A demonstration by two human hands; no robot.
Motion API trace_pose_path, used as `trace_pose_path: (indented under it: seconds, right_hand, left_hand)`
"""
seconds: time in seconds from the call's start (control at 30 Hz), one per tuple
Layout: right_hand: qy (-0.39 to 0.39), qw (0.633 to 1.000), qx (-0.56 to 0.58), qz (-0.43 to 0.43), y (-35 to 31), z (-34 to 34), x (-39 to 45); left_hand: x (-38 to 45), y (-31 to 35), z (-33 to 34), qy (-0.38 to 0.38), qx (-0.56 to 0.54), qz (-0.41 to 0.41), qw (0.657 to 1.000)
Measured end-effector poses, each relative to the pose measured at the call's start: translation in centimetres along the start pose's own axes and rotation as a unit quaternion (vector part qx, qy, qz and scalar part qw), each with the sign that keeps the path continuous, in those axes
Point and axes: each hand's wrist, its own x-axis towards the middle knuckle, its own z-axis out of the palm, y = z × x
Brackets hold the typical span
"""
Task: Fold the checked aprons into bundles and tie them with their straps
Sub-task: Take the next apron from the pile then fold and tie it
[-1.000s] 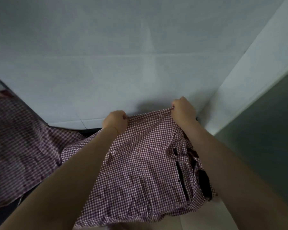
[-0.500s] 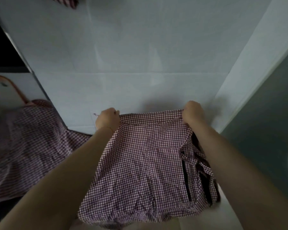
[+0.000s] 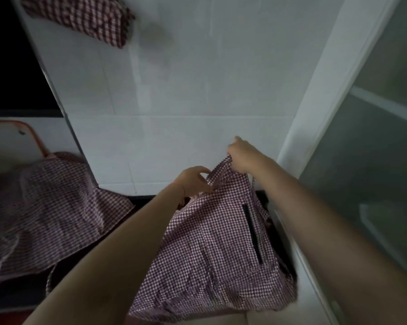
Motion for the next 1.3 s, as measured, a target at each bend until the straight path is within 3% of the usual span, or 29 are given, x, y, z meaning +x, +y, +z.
trace_pose_path:
  seconds: [0.2,0.27,0.33,0.37,0.43,0.53,0.6,0.63,0.7,0.77,0.8,0.9,1.07,1.1,1.17,1.23,1.3]
  right_hand:
    - [0.174,0.982,0.065,-0.015,0.6,-1.5,-0.7]
    - [0.206,0.965,0.159,0.035,1.0,-2.0,-0.3]
    - [0.198,0.918,0.326,0.106,1.8,-2.4,0.2]
    - [0.169,0.897,0.387,0.128,2.4,-2.5,0.4]
    - [0.050,0.925,0.364,0.101,3.3,-2.8,0.3]
    - [-0.213,0.964,0.140,0.073,3.7,-2.2,0.7]
    - [-0.266,0.960,-0.030,0.084,3.8,-0.6,1.3]
    - [-0.219,0.970,-0.062,0.088,3.7,-0.1,1.7]
    - [-0.060,0.992,-0.020,0.104,2.9,-0.2,1.8]
    - [0.087,0.988,0.105,0.068,1.5,-1.2,2.0]
    - [0.120,0.975,0.182,0.043,0.7,-2.3,2.1]
    - [0.119,0.928,0.352,0.028,-1.5,-5.4,2.0]
    - [0.087,0.915,0.359,0.164,1.0,-6.3,2.6]
    - [0.110,0.902,0.371,0.191,1.4,-6.2,2.4]
    - [0.222,0.871,0.384,0.212,1.4,-6.1,2.0]
    - [0.388,0.827,0.377,0.156,0.8,-6.5,1.4]
    - [0.519,0.792,0.317,0.062,0.1,-6.9,0.5]
  left_hand:
    - [0.3,1.0,0.0,0.034,0.117,0.075,0.990]
    - [0.1,1.3,-0.8,-0.021,0.128,0.049,0.990]
    - [-0.3,1.1,-1.6,-0.092,0.155,0.006,0.984]
    - [-0.5,0.6,-2.3,-0.125,0.192,-0.019,0.973]
    - [-0.5,-1.0,-3.6,-0.163,0.266,-0.085,0.946]
    - [-0.1,-3.7,-6.4,-0.109,0.326,-0.145,0.928]
    - [0.6,-5.0,-8.3,-0.023,0.304,-0.143,0.942]
    - [0.6,-4.9,-8.9,0.023,0.259,-0.132,0.957]
    - [0.4,-4.0,-9.3,0.096,0.176,-0.068,0.977]
    - [-0.1,-2.2,-8.6,0.064,0.081,0.002,0.995]
    - [-0.3,-1.1,-8.0,0.028,0.047,0.023,0.998]
    - [-0.1,1.0,-6.3,-0.005,0.081,0.045,0.996]
    - [-1.0,0.0,-7.3,0.002,0.252,-0.050,0.967]
    - [-1.0,-0.1,-7.7,0.039,0.259,-0.061,0.963]
    - [-0.8,0.5,-8.6,0.212,0.173,-0.044,0.961]
    - [-0.9,2.2,-9.4,0.396,0.028,0.032,0.917]
    - [-1.6,4.0,-10.0,0.457,-0.021,0.130,0.880]
